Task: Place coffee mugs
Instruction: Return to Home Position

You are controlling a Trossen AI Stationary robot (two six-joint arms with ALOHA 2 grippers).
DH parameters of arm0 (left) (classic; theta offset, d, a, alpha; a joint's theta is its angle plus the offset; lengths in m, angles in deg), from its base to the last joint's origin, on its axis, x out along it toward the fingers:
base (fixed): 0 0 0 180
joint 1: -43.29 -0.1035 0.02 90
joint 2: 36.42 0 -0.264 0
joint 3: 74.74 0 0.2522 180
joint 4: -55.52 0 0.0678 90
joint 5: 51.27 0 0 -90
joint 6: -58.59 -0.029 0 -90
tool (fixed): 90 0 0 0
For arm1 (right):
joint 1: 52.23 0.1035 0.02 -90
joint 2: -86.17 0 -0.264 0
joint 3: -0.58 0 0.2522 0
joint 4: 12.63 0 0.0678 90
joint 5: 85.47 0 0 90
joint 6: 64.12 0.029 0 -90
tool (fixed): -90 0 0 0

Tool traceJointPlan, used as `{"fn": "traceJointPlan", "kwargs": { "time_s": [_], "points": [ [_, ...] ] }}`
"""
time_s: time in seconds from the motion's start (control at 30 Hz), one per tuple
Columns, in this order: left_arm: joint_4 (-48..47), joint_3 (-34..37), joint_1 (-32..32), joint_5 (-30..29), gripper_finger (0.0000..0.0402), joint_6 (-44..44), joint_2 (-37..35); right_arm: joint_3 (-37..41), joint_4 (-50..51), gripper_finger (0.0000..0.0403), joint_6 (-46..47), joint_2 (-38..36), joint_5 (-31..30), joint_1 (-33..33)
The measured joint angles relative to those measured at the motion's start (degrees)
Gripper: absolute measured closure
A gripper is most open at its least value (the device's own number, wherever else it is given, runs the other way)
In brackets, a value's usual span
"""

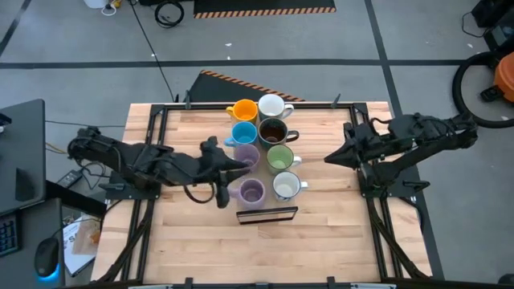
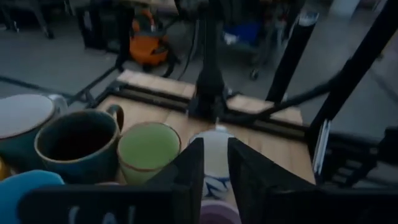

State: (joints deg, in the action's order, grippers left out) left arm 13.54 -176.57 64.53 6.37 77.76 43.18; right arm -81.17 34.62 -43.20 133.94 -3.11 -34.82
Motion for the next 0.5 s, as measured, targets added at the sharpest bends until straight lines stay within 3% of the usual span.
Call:
{"fn": "traceJointPlan", "kwargs": {
  "time_s": [0.27, 0.5],
  "points": [
    [14.5, 15.6, -0.5, 0.0, 0.0374, -1.8, -10.8, 14.6, -10.3, 0.0394, 5.5, -12.3, -3.7, -1.2],
    [23.9, 28.3, -0.5, 0.0, 0.0394, -1.2, -21.2, 21.0, -12.1, 0.0396, 7.5, -21.3, -5.1, -2.4]
  ]
}}
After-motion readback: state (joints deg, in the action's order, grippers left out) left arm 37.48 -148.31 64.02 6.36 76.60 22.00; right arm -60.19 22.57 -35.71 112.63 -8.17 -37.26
